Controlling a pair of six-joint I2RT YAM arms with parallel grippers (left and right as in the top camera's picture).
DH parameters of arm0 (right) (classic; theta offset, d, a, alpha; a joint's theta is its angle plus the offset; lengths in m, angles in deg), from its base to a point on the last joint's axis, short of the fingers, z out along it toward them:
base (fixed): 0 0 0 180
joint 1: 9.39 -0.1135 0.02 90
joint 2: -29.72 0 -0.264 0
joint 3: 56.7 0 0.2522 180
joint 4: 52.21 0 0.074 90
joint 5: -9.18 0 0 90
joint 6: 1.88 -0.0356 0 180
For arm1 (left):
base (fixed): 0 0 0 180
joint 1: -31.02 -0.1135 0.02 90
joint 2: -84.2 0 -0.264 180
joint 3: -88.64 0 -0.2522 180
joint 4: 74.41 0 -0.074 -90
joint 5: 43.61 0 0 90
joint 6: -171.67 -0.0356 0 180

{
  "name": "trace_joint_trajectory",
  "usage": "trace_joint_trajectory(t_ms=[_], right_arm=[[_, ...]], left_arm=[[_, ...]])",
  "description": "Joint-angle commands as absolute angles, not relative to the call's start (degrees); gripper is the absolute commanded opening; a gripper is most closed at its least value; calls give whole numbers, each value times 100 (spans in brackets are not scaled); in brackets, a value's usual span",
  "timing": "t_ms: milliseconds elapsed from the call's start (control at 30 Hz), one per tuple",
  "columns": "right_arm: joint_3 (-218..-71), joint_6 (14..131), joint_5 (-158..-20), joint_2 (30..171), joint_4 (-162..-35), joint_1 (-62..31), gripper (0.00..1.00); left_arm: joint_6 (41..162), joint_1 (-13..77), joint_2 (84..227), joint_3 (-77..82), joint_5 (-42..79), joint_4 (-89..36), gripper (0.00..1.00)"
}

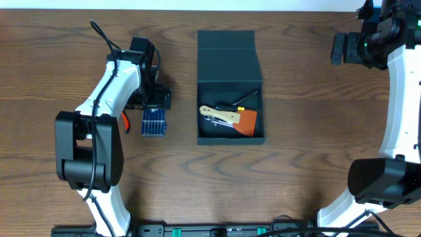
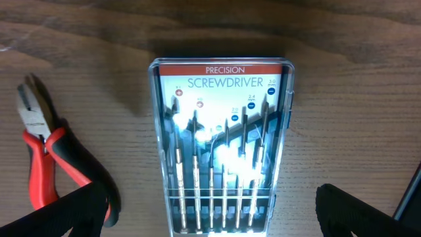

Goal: Pack container
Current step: 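Move the left gripper over the precision screwdriver set case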

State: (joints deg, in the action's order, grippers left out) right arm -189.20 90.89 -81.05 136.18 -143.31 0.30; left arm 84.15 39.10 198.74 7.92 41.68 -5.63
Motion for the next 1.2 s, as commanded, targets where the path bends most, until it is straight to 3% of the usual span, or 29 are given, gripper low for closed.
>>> trace_joint_trajectory(t_ms=[0, 1167], right_arm=[[-18890, 9163, -8109, 13596, -14336, 28, 99], [-18890, 9165, -8107, 13596, -14377, 28, 99]], left_arm=[[8280, 3914, 19994, 718, 4081, -628, 99], [8520, 3914, 19996, -102, 4319, -1406, 99]])
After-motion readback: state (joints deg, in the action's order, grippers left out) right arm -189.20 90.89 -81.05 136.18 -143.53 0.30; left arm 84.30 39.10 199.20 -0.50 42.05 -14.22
